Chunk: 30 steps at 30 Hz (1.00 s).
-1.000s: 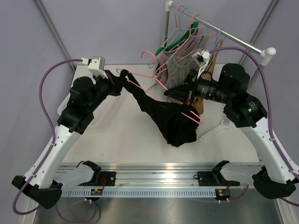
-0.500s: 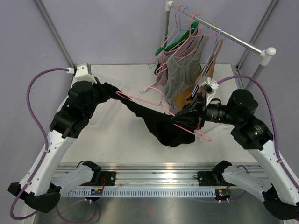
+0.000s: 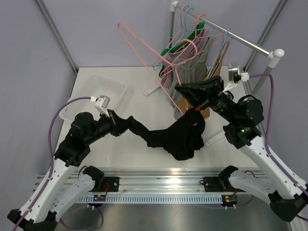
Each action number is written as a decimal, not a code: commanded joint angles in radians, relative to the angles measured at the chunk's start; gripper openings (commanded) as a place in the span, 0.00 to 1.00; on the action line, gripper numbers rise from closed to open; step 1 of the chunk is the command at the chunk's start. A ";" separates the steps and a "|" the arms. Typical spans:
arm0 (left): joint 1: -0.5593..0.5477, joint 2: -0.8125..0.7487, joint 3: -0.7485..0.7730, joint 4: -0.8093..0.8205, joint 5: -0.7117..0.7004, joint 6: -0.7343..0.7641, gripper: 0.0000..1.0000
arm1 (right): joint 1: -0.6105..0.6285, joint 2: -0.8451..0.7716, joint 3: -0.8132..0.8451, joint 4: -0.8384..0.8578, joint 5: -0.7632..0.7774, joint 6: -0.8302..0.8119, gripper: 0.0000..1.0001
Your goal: Remove the tank top from the hanger
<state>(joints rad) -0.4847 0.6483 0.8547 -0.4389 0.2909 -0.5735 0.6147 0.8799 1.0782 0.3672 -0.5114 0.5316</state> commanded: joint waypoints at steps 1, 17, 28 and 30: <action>-0.003 -0.065 -0.034 0.039 0.183 0.030 0.00 | 0.007 0.103 -0.015 0.576 0.226 0.189 0.00; -0.003 -0.180 0.081 -0.374 -0.418 0.268 0.06 | 0.007 -0.035 0.463 -0.804 0.544 -0.071 0.00; -0.003 -0.203 0.057 -0.357 -0.427 0.248 0.67 | 0.005 -0.194 0.618 -1.413 0.868 -0.042 0.00; -0.003 -0.216 0.056 -0.359 -0.440 0.244 0.85 | 0.007 -0.194 0.611 -1.438 0.912 -0.054 0.00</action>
<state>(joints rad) -0.4873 0.4545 0.9134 -0.8566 -0.1287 -0.3305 0.6155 0.6643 1.6936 -0.9054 0.2569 0.4923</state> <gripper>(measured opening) 0.805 0.077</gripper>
